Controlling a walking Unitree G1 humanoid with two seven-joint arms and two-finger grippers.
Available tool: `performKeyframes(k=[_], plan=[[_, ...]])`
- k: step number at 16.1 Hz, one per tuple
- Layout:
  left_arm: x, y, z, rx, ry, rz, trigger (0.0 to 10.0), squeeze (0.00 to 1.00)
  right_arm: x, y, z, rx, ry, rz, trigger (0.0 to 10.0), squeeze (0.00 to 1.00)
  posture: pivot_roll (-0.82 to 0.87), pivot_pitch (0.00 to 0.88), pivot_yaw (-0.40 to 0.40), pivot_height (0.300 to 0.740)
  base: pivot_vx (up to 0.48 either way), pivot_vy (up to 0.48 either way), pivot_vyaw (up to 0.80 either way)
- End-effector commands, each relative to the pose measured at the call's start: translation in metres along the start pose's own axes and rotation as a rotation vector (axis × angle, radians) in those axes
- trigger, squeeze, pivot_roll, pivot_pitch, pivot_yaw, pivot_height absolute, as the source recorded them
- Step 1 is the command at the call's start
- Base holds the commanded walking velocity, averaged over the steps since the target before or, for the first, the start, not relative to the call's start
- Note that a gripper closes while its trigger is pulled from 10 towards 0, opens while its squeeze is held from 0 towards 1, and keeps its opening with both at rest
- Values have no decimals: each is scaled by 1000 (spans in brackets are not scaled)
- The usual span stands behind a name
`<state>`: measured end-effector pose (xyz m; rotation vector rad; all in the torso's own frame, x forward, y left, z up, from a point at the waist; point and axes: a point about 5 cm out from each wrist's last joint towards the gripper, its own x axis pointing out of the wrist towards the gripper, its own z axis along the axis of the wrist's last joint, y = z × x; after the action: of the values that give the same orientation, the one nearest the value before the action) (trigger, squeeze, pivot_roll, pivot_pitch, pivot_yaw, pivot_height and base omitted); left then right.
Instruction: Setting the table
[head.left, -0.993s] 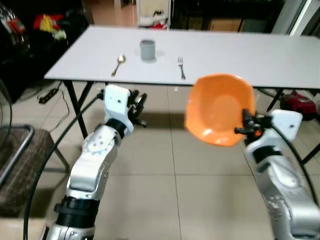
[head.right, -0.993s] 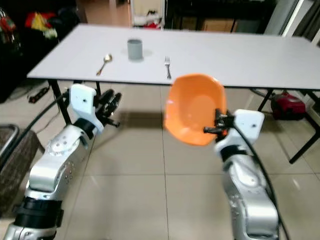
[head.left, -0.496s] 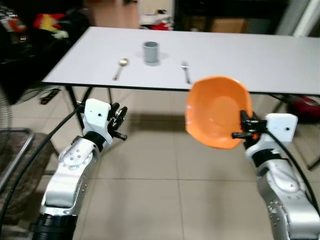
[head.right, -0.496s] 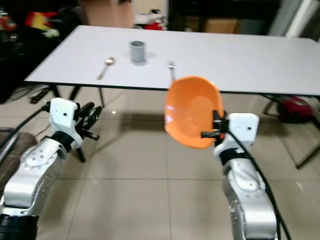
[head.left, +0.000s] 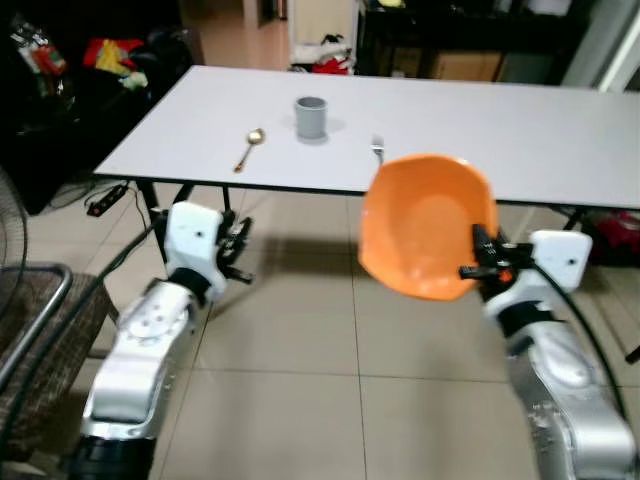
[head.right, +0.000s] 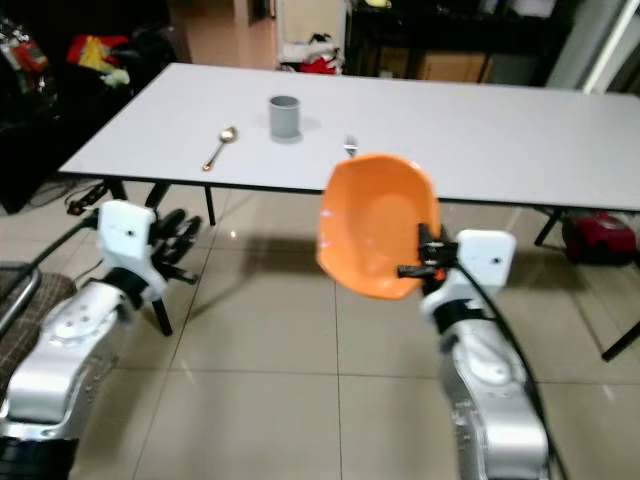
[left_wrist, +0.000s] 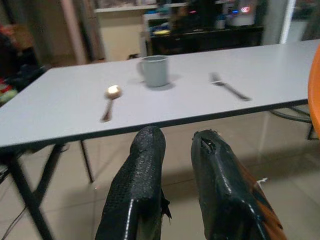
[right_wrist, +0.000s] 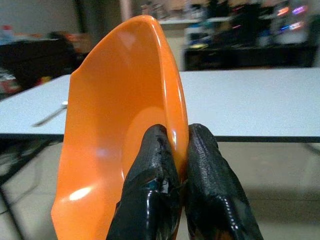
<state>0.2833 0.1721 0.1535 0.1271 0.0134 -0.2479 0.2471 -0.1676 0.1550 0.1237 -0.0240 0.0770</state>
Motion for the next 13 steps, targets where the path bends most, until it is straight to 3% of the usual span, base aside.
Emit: performKeyframes(k=[1,13], plan=[[3,0,3,6,-2,4,10000,0,3,1,8,27,-42,21,10000,0,-38,0,-39,740,292,0,0],[8,-11,9,-29,-22,-19,10000,0,3,0,12,-23,-51,33,10000,0,-52,0,-36,740,293,0,0]])
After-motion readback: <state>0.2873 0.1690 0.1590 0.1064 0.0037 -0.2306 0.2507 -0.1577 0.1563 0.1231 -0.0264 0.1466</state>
